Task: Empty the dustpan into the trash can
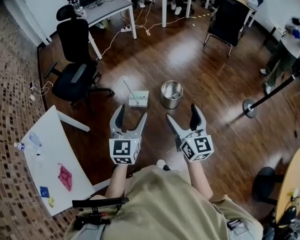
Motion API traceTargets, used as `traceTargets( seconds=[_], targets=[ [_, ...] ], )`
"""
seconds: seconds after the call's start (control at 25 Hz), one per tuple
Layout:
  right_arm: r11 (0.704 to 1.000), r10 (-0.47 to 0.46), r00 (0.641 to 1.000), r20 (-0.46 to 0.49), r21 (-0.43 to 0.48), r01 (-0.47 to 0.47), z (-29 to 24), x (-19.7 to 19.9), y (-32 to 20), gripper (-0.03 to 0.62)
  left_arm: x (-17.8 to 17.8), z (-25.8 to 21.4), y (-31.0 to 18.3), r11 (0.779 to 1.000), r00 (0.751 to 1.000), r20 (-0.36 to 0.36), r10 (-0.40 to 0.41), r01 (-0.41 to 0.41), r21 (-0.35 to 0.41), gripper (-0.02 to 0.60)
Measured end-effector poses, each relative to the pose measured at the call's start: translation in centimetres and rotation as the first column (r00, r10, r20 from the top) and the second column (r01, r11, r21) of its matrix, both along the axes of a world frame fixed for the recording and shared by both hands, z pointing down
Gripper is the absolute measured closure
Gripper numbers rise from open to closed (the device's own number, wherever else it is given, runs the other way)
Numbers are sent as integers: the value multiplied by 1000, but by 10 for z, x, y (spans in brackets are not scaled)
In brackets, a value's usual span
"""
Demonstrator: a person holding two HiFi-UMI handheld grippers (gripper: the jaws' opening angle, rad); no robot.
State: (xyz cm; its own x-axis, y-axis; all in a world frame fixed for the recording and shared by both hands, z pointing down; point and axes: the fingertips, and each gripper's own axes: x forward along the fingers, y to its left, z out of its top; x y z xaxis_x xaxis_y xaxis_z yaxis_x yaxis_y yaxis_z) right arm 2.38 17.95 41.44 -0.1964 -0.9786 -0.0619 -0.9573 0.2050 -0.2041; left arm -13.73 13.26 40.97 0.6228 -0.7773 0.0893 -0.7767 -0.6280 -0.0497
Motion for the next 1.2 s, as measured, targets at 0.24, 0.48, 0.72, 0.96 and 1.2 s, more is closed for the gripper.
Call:
traceTargets(
  seconds=[0.24, 0.48, 0.72, 0.96, 1.2],
  targets=[
    [999, -17, 999, 37, -47, 19, 21, 13, -15, 112, 15, 20, -8, 999, 998, 56, 4, -2, -35, 247],
    [996, -39, 998, 39, -77, 42, 35, 8, -46, 112, 23, 30, -42, 998, 999, 39, 21, -19, -61, 249],
    [995, -25, 999, 25, -95, 27, 41, 19, -98, 114, 34, 39, -100, 997, 999, 27, 36, -34, -75, 250],
    [995, -42, 999, 17, -95, 43, 29, 12, -176, 114, 28, 31, -175, 998, 999, 13, 29, -29, -64, 250],
    [990, -93, 996, 17, -108, 94, 28, -13, -250, 114, 4, 24, -242, 999, 1000, -1, -6, 6, -48, 273]
  ],
)
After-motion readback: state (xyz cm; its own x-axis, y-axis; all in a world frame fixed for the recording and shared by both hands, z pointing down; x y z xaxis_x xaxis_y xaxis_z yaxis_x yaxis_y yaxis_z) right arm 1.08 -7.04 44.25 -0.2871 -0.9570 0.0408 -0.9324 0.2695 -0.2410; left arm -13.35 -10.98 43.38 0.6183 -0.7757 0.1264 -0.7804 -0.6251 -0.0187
